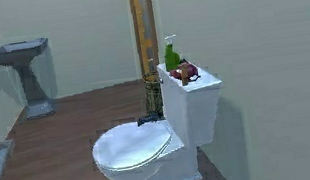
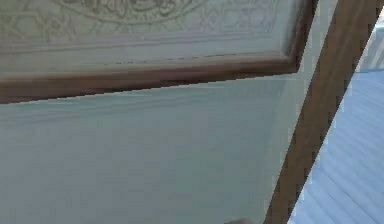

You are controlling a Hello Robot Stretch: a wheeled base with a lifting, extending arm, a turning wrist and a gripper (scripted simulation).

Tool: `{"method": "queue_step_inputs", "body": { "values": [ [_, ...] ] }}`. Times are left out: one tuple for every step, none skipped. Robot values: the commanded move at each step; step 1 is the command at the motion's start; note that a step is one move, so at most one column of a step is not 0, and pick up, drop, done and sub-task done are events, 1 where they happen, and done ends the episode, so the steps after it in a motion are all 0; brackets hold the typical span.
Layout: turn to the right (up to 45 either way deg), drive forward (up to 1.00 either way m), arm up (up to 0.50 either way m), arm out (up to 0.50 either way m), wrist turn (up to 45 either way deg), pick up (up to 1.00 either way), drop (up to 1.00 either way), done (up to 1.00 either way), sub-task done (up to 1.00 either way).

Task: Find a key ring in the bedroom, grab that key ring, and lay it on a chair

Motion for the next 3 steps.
{"method": "queue_step_inputs", "body": {
  "values": [
    [45.0,0.0,0.0,0.0,0.0,0.0,0.0,0.0,0.0],
    [9.0,0.0,0.0,0.0,0.0,0.0,0.0,0.0,0.0],
    [0.0,0.05,0.0,0.0,0.0,0.0,0.0,0.0,0.0]
  ]
}}
